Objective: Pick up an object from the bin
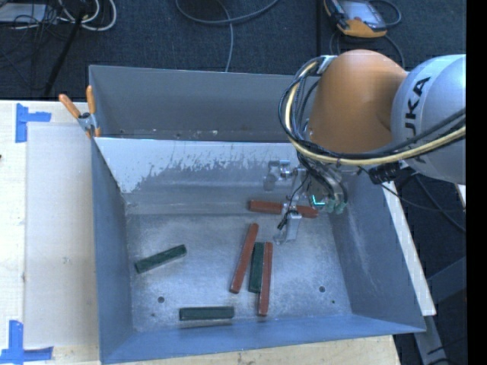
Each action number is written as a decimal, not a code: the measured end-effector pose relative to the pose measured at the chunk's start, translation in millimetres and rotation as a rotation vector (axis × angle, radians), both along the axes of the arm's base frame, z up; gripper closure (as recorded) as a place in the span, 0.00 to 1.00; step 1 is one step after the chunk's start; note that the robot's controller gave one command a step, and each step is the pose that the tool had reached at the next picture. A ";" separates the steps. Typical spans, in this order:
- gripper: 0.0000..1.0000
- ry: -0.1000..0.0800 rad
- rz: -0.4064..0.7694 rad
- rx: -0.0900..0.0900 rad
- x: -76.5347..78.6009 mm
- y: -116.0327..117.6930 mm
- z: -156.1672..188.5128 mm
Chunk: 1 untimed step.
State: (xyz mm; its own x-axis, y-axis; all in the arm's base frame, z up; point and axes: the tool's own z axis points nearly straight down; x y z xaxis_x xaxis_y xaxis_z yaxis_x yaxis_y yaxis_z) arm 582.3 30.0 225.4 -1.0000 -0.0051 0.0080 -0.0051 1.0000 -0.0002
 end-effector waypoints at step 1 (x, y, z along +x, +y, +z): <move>0.00 0.003 0.105 0.001 -40.2 24.3 -135.5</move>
Offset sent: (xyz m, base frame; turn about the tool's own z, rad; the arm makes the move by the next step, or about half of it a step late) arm -0.0371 0.0238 -0.1301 -0.1057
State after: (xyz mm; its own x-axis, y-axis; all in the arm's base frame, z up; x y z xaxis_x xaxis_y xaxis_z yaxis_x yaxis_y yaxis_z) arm 542.0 54.3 89.9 -0.9938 -0.1103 0.0107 -0.1103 0.9939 0.0007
